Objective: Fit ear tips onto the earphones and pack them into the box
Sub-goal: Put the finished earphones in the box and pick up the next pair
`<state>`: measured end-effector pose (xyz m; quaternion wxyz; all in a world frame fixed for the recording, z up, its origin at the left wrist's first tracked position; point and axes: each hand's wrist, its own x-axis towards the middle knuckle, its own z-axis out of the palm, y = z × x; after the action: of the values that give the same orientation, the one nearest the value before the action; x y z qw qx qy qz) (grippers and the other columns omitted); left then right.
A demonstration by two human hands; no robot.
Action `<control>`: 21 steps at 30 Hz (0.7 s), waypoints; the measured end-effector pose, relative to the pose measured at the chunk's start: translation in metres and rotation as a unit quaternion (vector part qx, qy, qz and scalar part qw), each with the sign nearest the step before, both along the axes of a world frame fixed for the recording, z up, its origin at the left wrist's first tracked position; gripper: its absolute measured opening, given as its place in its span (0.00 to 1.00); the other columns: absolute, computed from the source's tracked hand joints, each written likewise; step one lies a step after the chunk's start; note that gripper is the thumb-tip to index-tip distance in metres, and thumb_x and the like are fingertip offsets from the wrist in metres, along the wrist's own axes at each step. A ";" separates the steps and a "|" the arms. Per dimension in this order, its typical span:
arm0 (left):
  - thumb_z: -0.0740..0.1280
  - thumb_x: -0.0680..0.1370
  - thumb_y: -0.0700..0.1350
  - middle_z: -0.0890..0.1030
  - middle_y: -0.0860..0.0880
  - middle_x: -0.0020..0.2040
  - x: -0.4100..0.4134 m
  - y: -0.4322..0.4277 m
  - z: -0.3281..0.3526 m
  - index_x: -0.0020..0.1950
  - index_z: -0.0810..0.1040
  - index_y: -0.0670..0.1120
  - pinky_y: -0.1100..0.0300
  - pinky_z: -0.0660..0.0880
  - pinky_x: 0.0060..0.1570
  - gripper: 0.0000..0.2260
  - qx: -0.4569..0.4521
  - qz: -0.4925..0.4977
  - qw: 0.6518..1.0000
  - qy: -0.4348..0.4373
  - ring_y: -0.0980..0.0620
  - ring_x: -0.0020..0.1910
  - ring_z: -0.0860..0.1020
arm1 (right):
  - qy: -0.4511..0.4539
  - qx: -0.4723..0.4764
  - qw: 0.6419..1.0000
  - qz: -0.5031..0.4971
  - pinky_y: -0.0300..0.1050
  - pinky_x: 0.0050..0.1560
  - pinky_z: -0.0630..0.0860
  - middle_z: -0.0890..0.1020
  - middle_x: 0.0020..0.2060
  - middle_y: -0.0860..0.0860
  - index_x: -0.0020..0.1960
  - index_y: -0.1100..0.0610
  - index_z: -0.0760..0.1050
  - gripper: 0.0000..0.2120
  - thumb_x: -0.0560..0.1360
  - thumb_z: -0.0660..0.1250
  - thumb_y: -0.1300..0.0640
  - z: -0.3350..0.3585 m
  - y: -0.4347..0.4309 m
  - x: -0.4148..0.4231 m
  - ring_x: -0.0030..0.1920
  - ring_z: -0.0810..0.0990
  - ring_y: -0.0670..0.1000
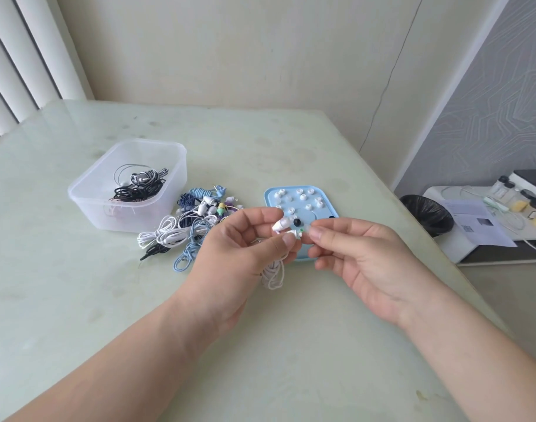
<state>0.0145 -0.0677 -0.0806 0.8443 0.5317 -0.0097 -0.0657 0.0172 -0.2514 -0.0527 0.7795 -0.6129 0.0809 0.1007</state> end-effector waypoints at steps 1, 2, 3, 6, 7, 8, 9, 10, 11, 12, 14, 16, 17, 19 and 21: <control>0.77 0.69 0.36 0.86 0.41 0.48 0.000 0.000 0.000 0.59 0.80 0.41 0.47 0.80 0.55 0.18 0.001 -0.001 1.000 -0.001 0.43 0.46 0.83 | 0.000 0.010 1.000 0.006 0.41 0.36 0.80 0.86 0.44 0.60 0.50 0.65 0.84 0.13 0.66 0.76 0.63 -0.001 -0.001 0.000 0.37 0.83 0.52; 0.77 0.69 0.36 0.86 0.42 0.48 0.000 -0.001 0.001 0.58 0.80 0.41 0.47 0.80 0.55 0.19 0.002 -0.004 1.000 -0.001 0.44 0.46 0.83 | 0.000 0.019 1.000 0.012 0.41 0.36 0.80 0.86 0.44 0.60 0.51 0.65 0.84 0.14 0.66 0.76 0.63 -0.003 -0.001 0.000 0.37 0.83 0.52; 0.77 0.69 0.37 0.86 0.42 0.48 0.000 -0.001 0.001 0.58 0.81 0.41 0.47 0.80 0.55 0.19 0.002 -0.007 1.000 -0.003 0.44 0.46 0.83 | -0.001 0.026 0.999 0.019 0.41 0.36 0.80 0.86 0.44 0.60 0.51 0.65 0.83 0.14 0.67 0.75 0.63 -0.004 -0.001 0.000 0.37 0.82 0.51; 0.79 0.70 0.35 0.85 0.42 0.47 0.000 0.000 -0.001 0.57 0.81 0.42 0.50 0.80 0.55 0.17 0.006 -0.013 1.000 -0.009 0.43 0.47 0.83 | -0.004 0.039 0.998 0.043 0.41 0.37 0.80 0.86 0.43 0.59 0.52 0.65 0.83 0.12 0.69 0.73 0.64 -0.008 0.001 -0.001 0.37 0.82 0.51; 0.79 0.71 0.35 0.85 0.42 0.47 0.000 0.000 -0.002 0.57 0.81 0.42 0.50 0.80 0.55 0.17 0.010 -0.013 1.000 -0.012 0.43 0.47 0.83 | -0.004 0.042 0.998 0.049 0.41 0.37 0.80 0.86 0.43 0.59 0.52 0.66 0.83 0.12 0.69 0.72 0.64 -0.010 0.001 -0.002 0.37 0.82 0.51; 0.78 0.72 0.34 0.85 0.43 0.46 0.000 0.000 -0.002 0.57 0.81 0.42 0.50 0.80 0.55 0.16 0.013 -0.010 1.000 -0.015 0.44 0.47 0.83 | -0.005 0.045 0.998 0.053 0.41 0.37 0.80 0.86 0.43 0.59 0.52 0.66 0.83 0.11 0.70 0.72 0.64 -0.011 0.001 -0.002 0.37 0.82 0.50; 0.77 0.72 0.33 0.85 0.43 0.46 0.000 0.000 -0.003 0.57 0.81 0.42 0.50 0.80 0.55 0.15 0.017 -0.006 1.000 -0.017 0.44 0.47 0.83 | -0.007 0.047 0.997 0.056 0.41 0.38 0.80 0.86 0.43 0.58 0.51 0.65 0.83 0.10 0.70 0.72 0.64 -0.011 0.001 -0.002 0.37 0.82 0.50; 0.76 0.73 0.33 0.85 0.44 0.45 0.000 -0.001 -0.004 0.56 0.81 0.41 0.50 0.80 0.55 0.13 0.021 -0.001 1.000 -0.019 0.44 0.46 0.83 | -0.008 0.050 0.997 0.058 0.41 0.38 0.80 0.86 0.42 0.58 0.50 0.65 0.83 0.10 0.70 0.72 0.65 -0.012 0.000 -0.002 0.37 0.82 0.50; 0.75 0.74 0.33 0.85 0.44 0.44 0.000 -0.001 -0.004 0.56 0.81 0.41 0.49 0.80 0.56 0.13 0.023 0.003 1.000 -0.021 0.45 0.46 0.83 | -0.009 0.053 0.997 0.058 0.41 0.38 0.81 0.86 0.42 0.58 0.50 0.65 0.83 0.09 0.70 0.72 0.65 -0.012 0.000 -0.003 0.37 0.82 0.50; 0.75 0.74 0.33 0.85 0.45 0.44 0.000 -0.001 -0.004 0.56 0.81 0.41 0.49 0.80 0.56 0.12 0.025 0.006 0.999 -0.022 0.45 0.46 0.83 | -0.008 0.055 0.997 0.057 0.41 0.38 0.81 0.86 0.42 0.58 0.50 0.65 0.83 0.09 0.70 0.72 0.65 -0.011 0.000 -0.003 0.37 0.82 0.50; 0.74 0.74 0.33 0.85 0.46 0.43 0.000 -0.002 -0.004 0.56 0.81 0.41 0.48 0.79 0.56 0.11 0.030 0.007 0.999 -0.025 0.47 0.44 0.83 | -0.006 0.060 0.997 0.051 0.41 0.38 0.81 0.86 0.41 0.58 0.50 0.65 0.83 0.10 0.69 0.72 0.64 -0.011 -0.001 -0.003 0.37 0.82 0.51; 0.74 0.74 0.33 0.85 0.46 0.43 0.000 -0.003 -0.004 0.56 0.80 0.41 0.49 0.80 0.56 0.12 0.033 0.007 0.999 -0.030 0.47 0.43 0.84 | -0.008 0.061 0.997 0.051 0.41 0.39 0.81 0.86 0.41 0.58 0.49 0.65 0.84 0.09 0.69 0.72 0.64 -0.011 -0.001 -0.003 0.37 0.82 0.51; 0.74 0.74 0.33 0.85 0.46 0.42 0.000 -0.003 -0.005 0.56 0.80 0.41 0.49 0.80 0.56 0.12 0.032 0.008 0.999 -0.032 0.48 0.43 0.84 | -0.009 0.060 0.997 0.052 0.41 0.39 0.81 0.86 0.41 0.58 0.48 0.64 0.84 0.09 0.69 0.72 0.64 -0.011 0.000 -0.004 0.37 0.82 0.51; 0.75 0.72 0.35 0.85 0.46 0.43 0.000 -0.003 -0.005 0.56 0.80 0.41 0.49 0.79 0.56 0.13 0.031 0.008 0.999 -0.036 0.48 0.43 0.84 | -0.011 0.059 0.997 0.051 0.41 0.40 0.81 0.86 0.41 0.58 0.49 0.64 0.84 0.09 0.69 0.73 0.64 -0.011 0.000 -0.004 0.37 0.82 0.51; 0.76 0.71 0.37 0.85 0.46 0.43 0.000 -0.003 -0.005 0.56 0.81 0.41 0.48 0.79 0.57 0.15 0.037 0.008 0.999 -0.036 0.47 0.44 0.84 | -0.012 0.061 0.997 0.047 0.41 0.40 0.81 0.86 0.41 0.59 0.50 0.65 0.84 0.10 0.69 0.73 0.64 -0.012 0.001 -0.004 0.37 0.82 0.51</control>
<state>0.0145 -0.0706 -0.0855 0.8239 0.5643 -0.0333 -0.0400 0.0130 -0.2509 -0.0647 0.8106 -0.5688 0.0364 0.1340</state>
